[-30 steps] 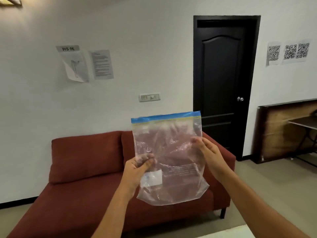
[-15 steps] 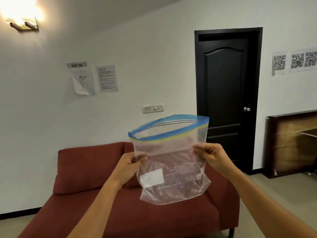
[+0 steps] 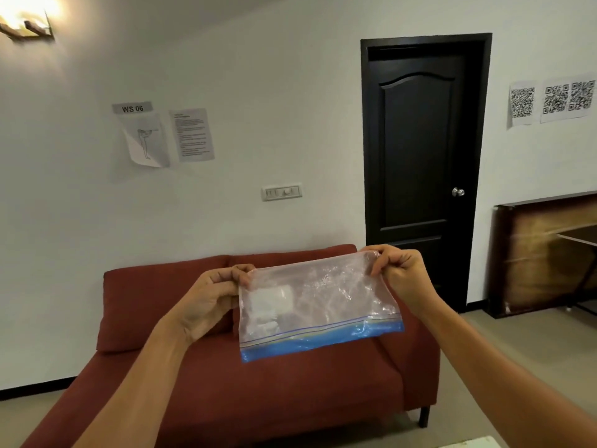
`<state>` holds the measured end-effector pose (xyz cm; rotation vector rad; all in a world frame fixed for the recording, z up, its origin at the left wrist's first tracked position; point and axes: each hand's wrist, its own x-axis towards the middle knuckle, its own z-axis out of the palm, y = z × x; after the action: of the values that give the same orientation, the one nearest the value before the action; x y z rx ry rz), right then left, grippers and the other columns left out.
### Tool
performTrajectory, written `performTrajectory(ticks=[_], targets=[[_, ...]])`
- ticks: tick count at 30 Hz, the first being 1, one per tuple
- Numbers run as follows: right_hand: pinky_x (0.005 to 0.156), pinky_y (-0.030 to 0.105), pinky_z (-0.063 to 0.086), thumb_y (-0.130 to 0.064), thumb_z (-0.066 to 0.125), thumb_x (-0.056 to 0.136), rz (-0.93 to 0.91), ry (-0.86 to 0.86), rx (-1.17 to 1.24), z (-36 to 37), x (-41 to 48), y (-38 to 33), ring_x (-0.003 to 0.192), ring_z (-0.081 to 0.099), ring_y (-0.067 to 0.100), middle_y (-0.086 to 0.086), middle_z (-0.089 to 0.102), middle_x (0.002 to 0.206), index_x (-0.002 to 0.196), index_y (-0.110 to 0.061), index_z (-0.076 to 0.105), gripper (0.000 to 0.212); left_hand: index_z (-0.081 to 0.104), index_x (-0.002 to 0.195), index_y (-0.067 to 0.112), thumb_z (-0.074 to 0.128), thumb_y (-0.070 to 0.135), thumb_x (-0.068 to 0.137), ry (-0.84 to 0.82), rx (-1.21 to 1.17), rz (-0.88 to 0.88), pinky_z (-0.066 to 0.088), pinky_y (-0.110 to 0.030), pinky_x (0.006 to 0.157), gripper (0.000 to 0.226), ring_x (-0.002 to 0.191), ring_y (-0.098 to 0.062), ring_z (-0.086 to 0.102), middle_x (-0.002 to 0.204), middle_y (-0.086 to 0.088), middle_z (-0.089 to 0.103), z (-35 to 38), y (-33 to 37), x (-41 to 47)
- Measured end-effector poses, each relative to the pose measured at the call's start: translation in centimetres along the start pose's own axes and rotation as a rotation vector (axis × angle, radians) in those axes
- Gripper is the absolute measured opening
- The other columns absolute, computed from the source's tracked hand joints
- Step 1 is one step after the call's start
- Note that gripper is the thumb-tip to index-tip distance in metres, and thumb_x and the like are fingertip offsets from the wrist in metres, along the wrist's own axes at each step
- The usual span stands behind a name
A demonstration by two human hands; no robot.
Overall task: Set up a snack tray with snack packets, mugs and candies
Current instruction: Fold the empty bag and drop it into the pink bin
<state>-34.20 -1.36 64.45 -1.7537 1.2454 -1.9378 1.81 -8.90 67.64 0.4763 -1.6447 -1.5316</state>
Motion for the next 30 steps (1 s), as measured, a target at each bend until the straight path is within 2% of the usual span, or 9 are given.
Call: performTrajectory(ticks=[3,6,9,12,17,20,23,26,30], targets=[[0.088,0.026,0.057,0.025,0.053,0.087,-0.043,0.037,-0.054,0.1,0.0,-0.7,0.098,0.072,0.021,0.015,0.074,0.104,0.063,0.001,0.073,0.04,0.067,0.099,0.009,0.078,0.028,0.06,-0.011,-0.006,-0.125,0.052,-0.034,0.069,0.045,0.083,-0.02,0.064,0.1,-0.007,0.068,-0.1,0.8,-0.1],[0.089,0.019,0.054,0.026,0.053,0.086,-0.061,0.007,-0.079,0.6,0.2,-1.5,0.096,0.071,0.008,0.002,0.076,0.101,0.064,0.005,0.073,0.037,0.06,0.123,0.029,0.09,0.057,0.058,0.077,0.481,-0.22,0.054,-0.037,0.081,0.076,0.094,-0.017,0.071,0.107,0.003,0.075,0.9,1.3,0.1],[0.093,0.024,0.056,0.027,0.053,0.084,-0.07,-0.055,-0.111,0.5,1.2,-1.8,0.099,0.072,0.008,-0.008,0.078,0.097,0.065,0.003,0.074,0.037,0.074,0.112,0.027,0.09,0.034,0.073,0.013,0.648,-0.186,0.055,-0.039,0.097,0.043,0.102,-0.019,0.074,0.106,0.0,0.078,2.3,1.3,0.1],[0.104,0.027,0.05,0.018,0.055,0.085,0.039,-0.113,-0.278,0.2,2.1,-2.3,0.112,0.065,0.003,-0.007,0.07,0.12,0.081,-0.009,0.079,0.037,0.08,0.095,0.022,0.089,0.029,0.075,0.103,0.645,-0.037,0.056,-0.047,0.096,0.023,0.101,-0.033,0.071,0.099,-0.008,0.079,3.0,0.5,0.0],[0.081,0.025,0.045,-0.014,0.067,0.086,0.092,0.35,-0.56,3.6,-0.8,-4.9,0.096,0.062,0.015,-0.003,0.062,0.109,0.1,-0.02,0.073,0.016,0.078,0.087,0.023,0.084,0.026,0.078,0.562,0.919,0.313,0.057,-0.038,0.068,0.011,0.073,-0.017,0.071,0.078,0.008,0.075,5.6,-1.5,0.6],[0.068,0.026,0.05,-0.048,0.068,0.088,0.467,0.17,-0.184,6.6,-1.6,-6.8,0.083,0.068,0.019,-0.005,0.072,0.088,0.098,-0.017,0.073,0.032,0.076,0.088,0.02,0.083,0.013,0.074,0.697,1.266,0.612,0.052,-0.033,0.055,0.017,0.064,-0.023,0.068,0.079,0.002,0.069,9.1,-2.5,0.4],[0.079,0.042,0.064,-0.058,0.074,0.08,0.773,0.011,0.254,8.6,-0.7,-7.9,0.086,0.077,0.026,0.004,0.079,0.092,0.104,-0.017,0.071,0.048,0.077,0.095,0.017,0.084,0.008,0.07,0.56,1.411,0.717,0.056,-0.031,0.053,0.028,0.069,-0.021,0.07,0.091,-0.001,0.072,12.4,-4.3,-0.2],[0.087,0.047,0.062,-0.026,0.077,0.085,0.701,0.05,0.289,9.3,-0.2,-7.7,0.087,0.077,0.026,0.008,0.08,0.091,0.11,-0.011,0.071,0.03,0.074,0.102,0.02,0.081,0.027,0.079,0.406,1.453,0.673,0.055,-0.025,0.054,0.025,0.067,-0.013,0.067,0.09,0.005,0.068,14.5,-5.5,-1.1],[0.094,0.049,0.059,-0.017,0.073,0.091,0.531,-0.089,0.291,7.5,-0.4,-7.0,0.097,0.077,0.025,0.01,0.079,0.102,0.11,-0.009,0.076,0.021,0.065,0.126,0.019,0.059,0.065,0.082,0.584,1.183,0.615,0.055,-0.03,0.076,0.064,0.093,-0.013,0.061,0.11,0.005,0.063,12.8,-4.8,-2.4]])
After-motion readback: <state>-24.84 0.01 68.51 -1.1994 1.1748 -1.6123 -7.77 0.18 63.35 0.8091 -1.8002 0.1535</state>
